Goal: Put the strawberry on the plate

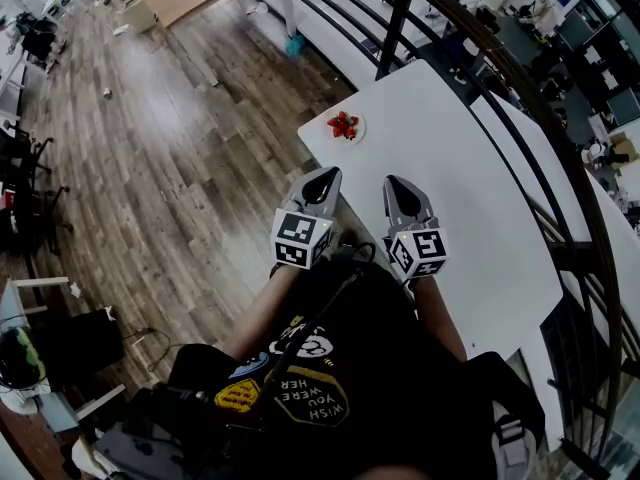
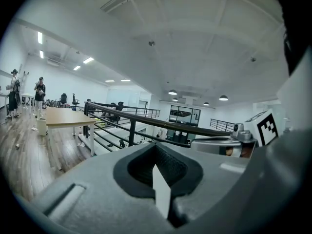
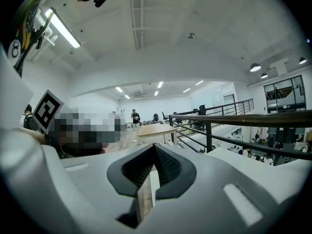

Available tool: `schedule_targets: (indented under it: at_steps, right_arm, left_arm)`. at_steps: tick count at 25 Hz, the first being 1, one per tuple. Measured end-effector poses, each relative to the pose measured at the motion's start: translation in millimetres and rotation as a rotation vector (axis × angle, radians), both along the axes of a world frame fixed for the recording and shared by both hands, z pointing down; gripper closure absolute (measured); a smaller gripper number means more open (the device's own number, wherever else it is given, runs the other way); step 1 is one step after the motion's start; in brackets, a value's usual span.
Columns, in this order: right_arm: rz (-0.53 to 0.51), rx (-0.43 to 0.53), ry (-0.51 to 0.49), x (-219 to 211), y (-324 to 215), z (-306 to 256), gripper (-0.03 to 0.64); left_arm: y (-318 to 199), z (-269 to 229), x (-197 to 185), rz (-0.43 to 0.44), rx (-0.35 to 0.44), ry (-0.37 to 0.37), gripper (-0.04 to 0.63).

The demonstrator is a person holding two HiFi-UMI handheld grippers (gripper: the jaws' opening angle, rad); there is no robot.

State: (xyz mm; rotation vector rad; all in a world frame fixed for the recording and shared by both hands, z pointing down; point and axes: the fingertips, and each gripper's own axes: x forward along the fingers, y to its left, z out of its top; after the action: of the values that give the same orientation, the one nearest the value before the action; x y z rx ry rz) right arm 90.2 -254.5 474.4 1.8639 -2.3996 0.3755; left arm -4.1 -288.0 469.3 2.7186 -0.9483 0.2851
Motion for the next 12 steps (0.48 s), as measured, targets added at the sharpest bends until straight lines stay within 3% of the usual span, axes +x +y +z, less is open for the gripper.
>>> schedule_targets:
  at_steps: [3, 7, 12]
  right_arm:
    - [-0.001, 0.006, 0.002, -11, 12, -6, 0.612]
    - [0.014, 0.000, -0.004, -15, 13, 1, 0.614]
    - [0.023, 0.011, 0.019, -25, 46, -35, 0.614]
  left_arm:
    - [11, -7, -8, 0.006, 0.019, -0.007, 0.595]
    - [15, 12, -13, 0.014, -0.015, -0.015, 0.595]
    - [48, -19, -22, 0.028, -0.004, 0.009, 0.595]
